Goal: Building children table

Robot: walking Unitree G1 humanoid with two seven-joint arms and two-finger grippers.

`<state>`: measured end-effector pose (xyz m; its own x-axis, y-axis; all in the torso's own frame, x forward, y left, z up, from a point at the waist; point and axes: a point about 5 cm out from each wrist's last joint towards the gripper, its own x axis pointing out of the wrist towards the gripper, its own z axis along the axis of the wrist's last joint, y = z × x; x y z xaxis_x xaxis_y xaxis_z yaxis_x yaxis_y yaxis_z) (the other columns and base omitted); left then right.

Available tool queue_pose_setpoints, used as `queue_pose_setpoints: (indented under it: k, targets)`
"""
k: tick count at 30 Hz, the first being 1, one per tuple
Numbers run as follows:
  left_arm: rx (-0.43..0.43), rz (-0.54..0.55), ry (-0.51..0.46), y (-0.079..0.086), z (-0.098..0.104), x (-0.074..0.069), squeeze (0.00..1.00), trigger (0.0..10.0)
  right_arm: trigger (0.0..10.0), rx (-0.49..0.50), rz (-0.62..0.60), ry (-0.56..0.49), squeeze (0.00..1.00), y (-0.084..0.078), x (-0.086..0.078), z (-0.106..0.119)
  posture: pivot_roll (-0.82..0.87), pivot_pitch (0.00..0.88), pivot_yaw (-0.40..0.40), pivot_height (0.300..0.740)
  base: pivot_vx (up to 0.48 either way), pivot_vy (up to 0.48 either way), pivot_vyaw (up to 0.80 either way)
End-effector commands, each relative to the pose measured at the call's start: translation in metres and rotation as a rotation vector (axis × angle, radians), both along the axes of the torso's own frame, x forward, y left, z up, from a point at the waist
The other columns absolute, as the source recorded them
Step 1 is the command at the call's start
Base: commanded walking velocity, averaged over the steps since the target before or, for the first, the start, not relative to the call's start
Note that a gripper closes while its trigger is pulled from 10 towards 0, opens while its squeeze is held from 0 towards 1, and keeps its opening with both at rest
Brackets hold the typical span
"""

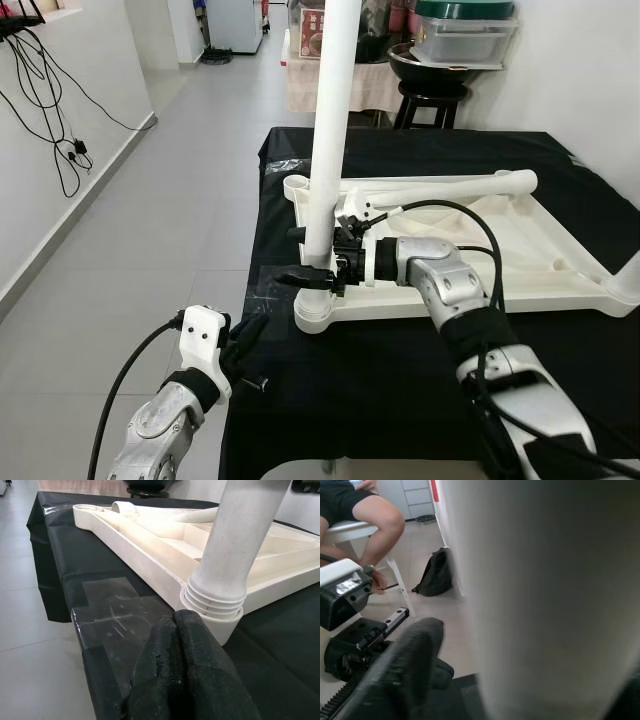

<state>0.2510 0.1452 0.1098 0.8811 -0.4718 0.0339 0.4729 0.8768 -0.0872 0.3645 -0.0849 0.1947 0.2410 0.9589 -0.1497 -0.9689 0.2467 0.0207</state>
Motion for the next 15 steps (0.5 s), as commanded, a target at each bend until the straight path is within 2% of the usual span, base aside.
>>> queue_pose_setpoints:
  k: [1, 4, 8, 10, 11, 13, 14, 15]
  targets:
    - [0.020, -0.023, -0.003, -0.001, 0.001, -0.002, 0.00, 10.0, 0.0, -0.004, 0.050, 0.059, 0.00, 0.004, -0.003, -0.011, 0.12, 0.000, -0.058, 0.740, 0.000, 0.000, 0.00]
    - [0.019, -0.037, -0.019, -0.002, 0.002, -0.003, 0.00, 10.0, 0.0, 0.000, 0.003, 0.084, 0.00, -0.006, 0.000, -0.021, 0.12, 0.000, -0.058, 0.740, 0.000, 0.000, 0.00]
    - [0.017, -0.043, -0.033, -0.002, 0.004, -0.004, 0.00, 10.0, 0.0, -0.014, -0.034, 0.089, 0.00, -0.011, 0.000, -0.029, 0.11, 0.000, -0.056, 0.740, 0.000, 0.000, 0.00]
    - [0.028, -0.055, -0.064, -0.003, 0.006, -0.005, 0.00, 10.0, 0.0, -0.040, -0.128, 0.088, 0.00, -0.017, 0.002, -0.037, 0.10, 0.000, -0.057, 0.740, 0.000, 0.000, 0.00]
    - [0.028, -0.055, -0.064, -0.003, 0.006, -0.005, 0.00, 10.0, 0.0, -0.040, -0.128, 0.088, 0.00, -0.017, 0.002, -0.037, 0.10, 0.000, -0.057, 0.740, 0.000, 0.000, 0.00]
    - [0.029, -0.063, -0.107, -0.004, 0.010, -0.007, 0.00, 10.0, 0.0, -0.108, -0.315, 0.107, 0.00, -0.021, 0.003, -0.055, 0.09, 0.000, -0.057, 0.740, 0.000, 0.000, 0.00]
    - [0.029, -0.063, -0.107, -0.004, 0.010, -0.007, 0.00, 10.0, 0.0, -0.108, -0.315, 0.107, 0.00, -0.021, 0.003, -0.055, 0.09, 0.000, -0.057, 0.740, 0.000, 0.000, 0.00]
    - [0.030, -0.071, -0.121, -0.004, 0.011, -0.008, 0.00, 10.0, 0.0, -0.155, -0.529, 0.165, 0.00, -0.022, 0.004, -0.070, 0.08, 0.000, -0.055, 0.740, 0.000, 0.000, 0.00]
